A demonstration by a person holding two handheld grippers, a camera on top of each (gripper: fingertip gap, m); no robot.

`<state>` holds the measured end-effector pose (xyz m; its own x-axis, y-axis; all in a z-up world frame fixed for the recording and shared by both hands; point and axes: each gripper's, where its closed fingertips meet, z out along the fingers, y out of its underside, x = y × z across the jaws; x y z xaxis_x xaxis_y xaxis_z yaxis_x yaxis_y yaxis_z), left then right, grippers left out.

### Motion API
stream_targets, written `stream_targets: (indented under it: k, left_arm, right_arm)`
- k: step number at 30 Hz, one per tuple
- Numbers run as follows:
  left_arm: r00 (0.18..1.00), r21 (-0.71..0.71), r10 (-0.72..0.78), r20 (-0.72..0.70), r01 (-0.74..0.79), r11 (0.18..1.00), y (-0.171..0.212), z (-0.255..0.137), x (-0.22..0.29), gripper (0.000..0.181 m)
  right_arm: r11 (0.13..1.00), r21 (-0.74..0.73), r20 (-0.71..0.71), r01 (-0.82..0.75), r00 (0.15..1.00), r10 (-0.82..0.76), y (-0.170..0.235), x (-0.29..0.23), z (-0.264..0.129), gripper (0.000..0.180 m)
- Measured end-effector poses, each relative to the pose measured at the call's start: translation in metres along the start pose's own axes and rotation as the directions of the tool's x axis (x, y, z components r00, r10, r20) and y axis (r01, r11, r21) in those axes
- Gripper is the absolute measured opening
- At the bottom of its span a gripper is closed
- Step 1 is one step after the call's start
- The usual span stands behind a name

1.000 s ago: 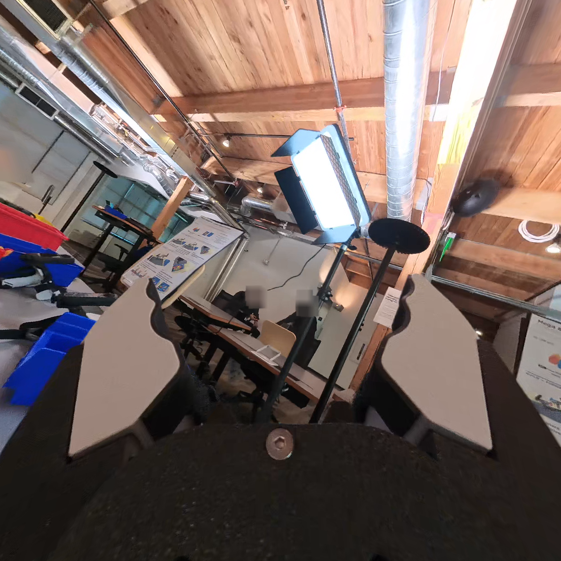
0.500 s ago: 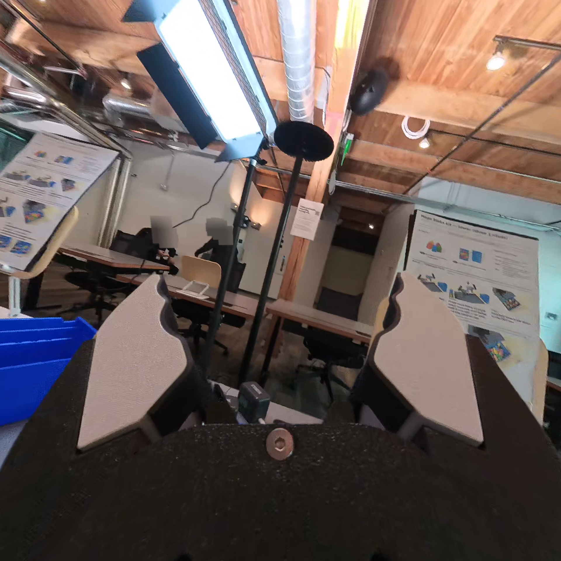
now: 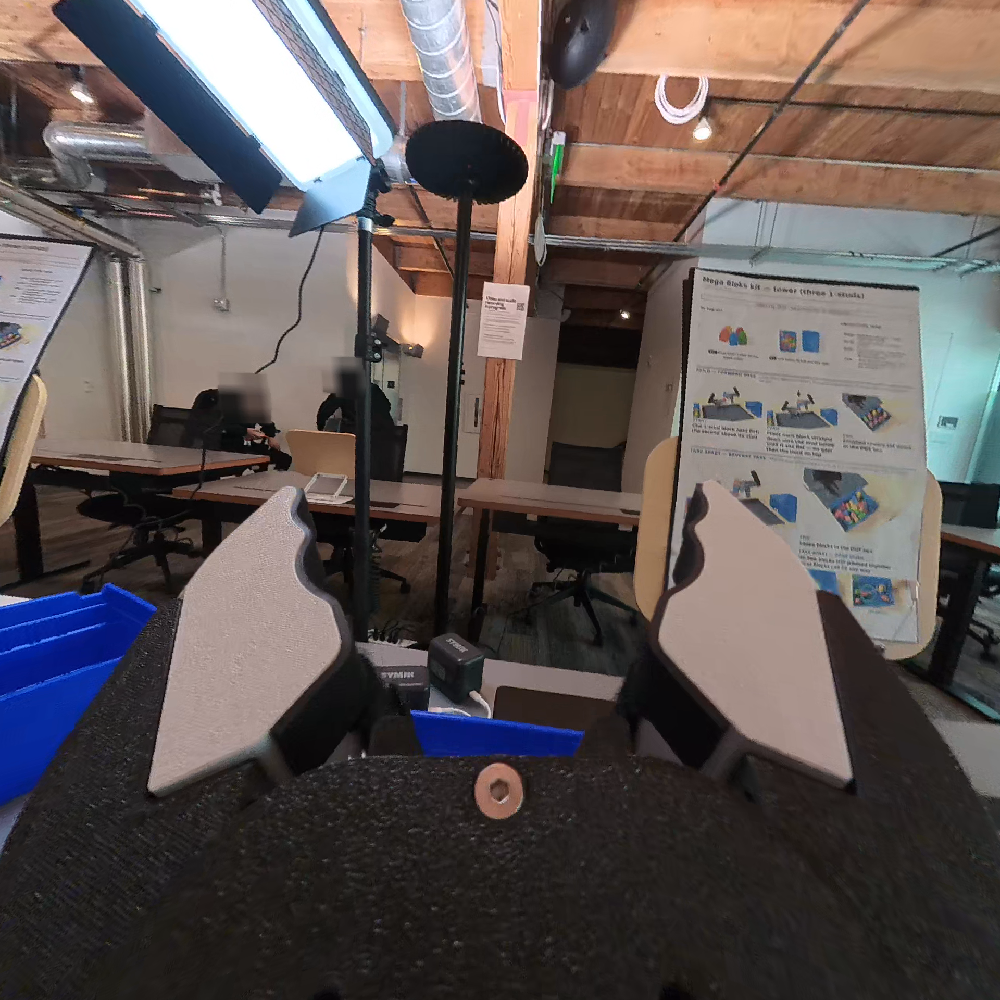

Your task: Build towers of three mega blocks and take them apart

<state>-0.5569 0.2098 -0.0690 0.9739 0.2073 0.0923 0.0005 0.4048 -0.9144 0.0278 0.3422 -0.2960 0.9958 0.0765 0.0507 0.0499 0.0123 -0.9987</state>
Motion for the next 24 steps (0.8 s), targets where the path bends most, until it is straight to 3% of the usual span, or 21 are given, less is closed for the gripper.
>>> stream_targets:
  k: [1, 10, 19, 24]
  left_arm:
    - [1.000, -0.011, 0.006, -0.011, -0.006, 1.000, 0.002, 0.000, 0.002, 0.126]
    - [0.999, -0.004, 0.020, -0.048, -0.020, 1.000, -0.002, -0.001, 0.010, 0.125]
    - [0.996, 0.024, 0.003, -0.088, -0.001, 1.000, -0.007, -0.002, 0.016, 0.119]
    - [0.994, 0.017, 0.000, -0.109, 0.002, 1.000, -0.006, -0.001, 0.022, 0.117]
  right_arm:
    - [1.000, 0.005, -0.004, 0.006, 1.000, -0.006, -0.001, 0.000, 0.000, 0.035]
    - [0.996, 0.023, -0.018, 0.089, 0.996, -0.089, -0.007, -0.004, -0.004, 0.040]
    - [0.995, 0.093, -0.012, 0.024, 1.000, -0.023, -0.018, 0.001, -0.011, 0.043]
    - [1.000, -0.023, 0.005, 0.005, 1.000, -0.005, -0.004, -0.001, -0.007, 0.038]
